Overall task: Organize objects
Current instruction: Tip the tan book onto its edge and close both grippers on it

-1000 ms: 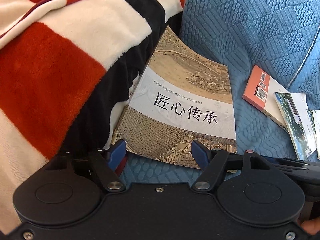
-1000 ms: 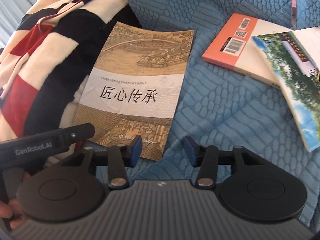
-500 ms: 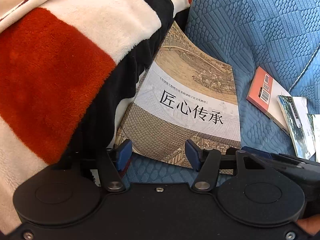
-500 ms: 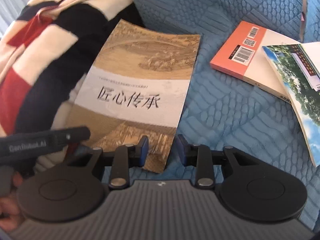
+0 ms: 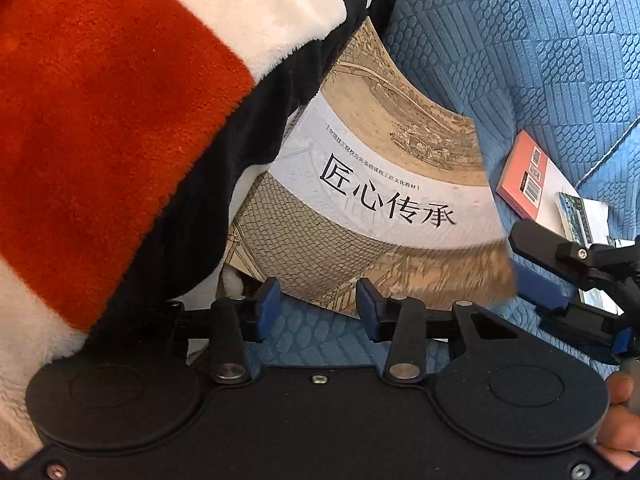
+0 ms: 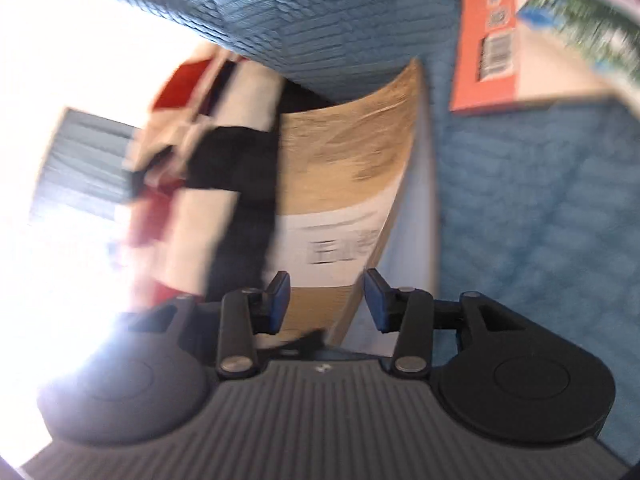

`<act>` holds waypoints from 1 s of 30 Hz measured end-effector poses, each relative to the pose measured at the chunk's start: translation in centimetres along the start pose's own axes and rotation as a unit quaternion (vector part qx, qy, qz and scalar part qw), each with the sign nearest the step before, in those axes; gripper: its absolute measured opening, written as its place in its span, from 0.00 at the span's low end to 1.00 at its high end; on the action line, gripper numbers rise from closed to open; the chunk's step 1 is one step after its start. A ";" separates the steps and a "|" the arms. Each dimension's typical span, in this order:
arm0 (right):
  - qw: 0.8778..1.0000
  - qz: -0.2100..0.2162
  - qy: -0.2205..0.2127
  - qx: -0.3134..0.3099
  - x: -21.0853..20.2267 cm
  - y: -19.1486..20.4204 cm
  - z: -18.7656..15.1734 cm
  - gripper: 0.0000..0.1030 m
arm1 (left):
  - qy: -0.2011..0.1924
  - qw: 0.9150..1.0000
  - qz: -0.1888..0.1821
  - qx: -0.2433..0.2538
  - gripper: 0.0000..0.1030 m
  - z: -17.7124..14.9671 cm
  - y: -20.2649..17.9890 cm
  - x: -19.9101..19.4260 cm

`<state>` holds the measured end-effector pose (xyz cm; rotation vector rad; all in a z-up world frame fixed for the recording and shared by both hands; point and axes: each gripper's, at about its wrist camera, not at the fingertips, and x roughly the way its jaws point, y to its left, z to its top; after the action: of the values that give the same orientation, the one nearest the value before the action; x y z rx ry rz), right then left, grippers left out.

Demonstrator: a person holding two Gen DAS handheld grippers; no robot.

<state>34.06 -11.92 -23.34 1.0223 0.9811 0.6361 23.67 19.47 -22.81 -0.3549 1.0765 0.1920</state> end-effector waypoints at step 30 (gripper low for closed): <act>0.986 -0.156 -0.022 -0.050 -0.9 -0.5 -0.6 0.05 | -0.017 1.000 -0.024 -0.004 0.66 -0.3 0.5 -1.8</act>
<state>33.17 -12.60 -23.59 0.7697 1.0330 0.3965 22.48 19.85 -21.43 -0.3834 1.0338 0.1591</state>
